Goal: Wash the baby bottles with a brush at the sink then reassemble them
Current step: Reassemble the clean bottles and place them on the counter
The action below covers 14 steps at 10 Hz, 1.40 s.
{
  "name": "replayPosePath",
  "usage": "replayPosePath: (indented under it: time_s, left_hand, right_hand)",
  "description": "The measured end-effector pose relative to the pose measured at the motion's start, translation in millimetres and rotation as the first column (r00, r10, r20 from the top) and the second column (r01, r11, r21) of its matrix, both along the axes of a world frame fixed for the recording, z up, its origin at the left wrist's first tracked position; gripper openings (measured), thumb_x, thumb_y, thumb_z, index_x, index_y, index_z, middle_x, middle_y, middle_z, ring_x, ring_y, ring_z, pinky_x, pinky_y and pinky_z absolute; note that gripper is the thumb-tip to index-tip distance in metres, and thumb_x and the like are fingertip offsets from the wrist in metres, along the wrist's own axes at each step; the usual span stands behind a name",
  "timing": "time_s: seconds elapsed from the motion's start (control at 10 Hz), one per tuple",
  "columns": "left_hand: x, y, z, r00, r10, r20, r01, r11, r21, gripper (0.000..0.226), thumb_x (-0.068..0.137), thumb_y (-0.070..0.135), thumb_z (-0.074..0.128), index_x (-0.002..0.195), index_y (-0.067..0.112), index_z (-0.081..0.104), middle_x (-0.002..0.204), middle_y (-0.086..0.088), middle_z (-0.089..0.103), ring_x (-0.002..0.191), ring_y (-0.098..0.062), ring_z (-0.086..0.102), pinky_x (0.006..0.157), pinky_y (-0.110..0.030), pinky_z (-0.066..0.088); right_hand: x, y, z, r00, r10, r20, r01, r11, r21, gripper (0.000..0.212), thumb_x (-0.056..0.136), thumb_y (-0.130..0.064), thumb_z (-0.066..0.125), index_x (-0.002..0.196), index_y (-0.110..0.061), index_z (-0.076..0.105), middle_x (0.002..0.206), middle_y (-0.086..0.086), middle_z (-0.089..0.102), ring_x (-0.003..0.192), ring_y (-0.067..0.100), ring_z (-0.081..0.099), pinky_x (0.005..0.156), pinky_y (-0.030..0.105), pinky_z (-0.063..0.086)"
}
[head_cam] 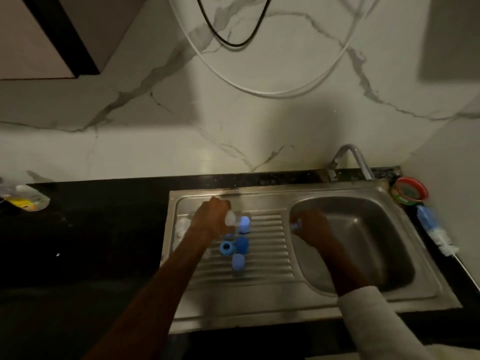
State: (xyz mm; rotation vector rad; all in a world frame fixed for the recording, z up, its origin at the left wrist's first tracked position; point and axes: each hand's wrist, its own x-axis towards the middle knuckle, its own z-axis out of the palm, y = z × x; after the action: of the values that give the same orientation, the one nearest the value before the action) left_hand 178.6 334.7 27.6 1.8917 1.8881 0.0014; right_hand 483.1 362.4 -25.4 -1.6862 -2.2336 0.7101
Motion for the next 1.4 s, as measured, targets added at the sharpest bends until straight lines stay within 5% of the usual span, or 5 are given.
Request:
replayPosePath:
  time_s: [0.2, 0.4, 0.5, 0.6, 1.4]
  left_hand:
    - [24, 32, 50, 0.764, 0.182, 0.618, -0.297, 0.951, 0.087, 0.031, 0.083, 0.045, 0.08, 0.103, 0.021, 0.073, 0.088, 0.004, 0.075, 0.079, -0.015, 0.072, 0.071, -0.026, 0.058]
    - [13, 56, 122, -0.609, 0.169, 0.775, -0.01, 0.975, -0.221, 0.042, 0.095, 0.047, 0.052, 0.113, 0.01, 0.061, 0.092, -0.011, 0.065, 0.059, -0.01, 0.06, 0.048, -0.013, 0.05]
    - [14, 44, 58, 0.187, 0.242, 0.952, -0.211, 0.957, -0.201, 0.033, 0.095, 0.047, 0.061, 0.106, 0.019, 0.073, 0.096, -0.003, 0.072, 0.085, -0.018, 0.066, 0.062, -0.02, 0.054]
    - [8, 18, -25, 0.993, 0.105, 0.048, -0.104, 0.994, -0.021, 0.047, 0.075, 0.055, 0.082, 0.107, 0.024, 0.067, 0.106, 0.006, 0.066, 0.095, -0.011, 0.061, 0.078, -0.023, 0.045]
    - [47, -34, -15, 0.494, 0.117, 0.862, -0.19, 0.981, -0.025, 0.047, 0.08, 0.028, 0.085, 0.123, 0.021, 0.067, 0.117, 0.002, 0.072, 0.111, -0.018, 0.069, 0.09, -0.035, 0.059]
  right_hand:
    - [-17, 18, 70, 0.935, -0.04, -0.352, 0.051, 0.998, 0.022, 0.017, 0.093, -0.028, 0.072, 0.106, -0.016, 0.074, 0.087, 0.002, 0.074, 0.077, 0.019, 0.073, 0.077, 0.051, 0.061]
    - [-5, 24, 189, -0.446, -0.155, -0.882, -0.459, 0.885, 0.076, 0.031, 0.097, -0.029, 0.06, 0.125, -0.019, 0.067, 0.119, 0.017, 0.062, 0.08, 0.017, 0.067, 0.073, 0.026, 0.06]
    - [3, 20, 115, 0.202, -0.293, -0.935, -0.281, 0.897, -0.341, 0.025, 0.098, -0.022, 0.062, 0.119, -0.012, 0.067, 0.11, 0.013, 0.068, 0.089, 0.021, 0.068, 0.078, 0.033, 0.058]
    - [16, -2, 15, 0.991, -0.13, -0.011, 0.124, 0.966, -0.227, 0.023, 0.088, -0.019, 0.077, 0.108, -0.007, 0.072, 0.108, 0.013, 0.071, 0.103, 0.028, 0.068, 0.085, 0.03, 0.048]
    - [-31, -29, 34, 0.752, -0.146, -0.643, -0.028, 0.967, -0.252, 0.017, 0.097, -0.027, 0.067, 0.104, -0.011, 0.073, 0.083, 0.004, 0.076, 0.07, 0.019, 0.073, 0.065, 0.034, 0.059]
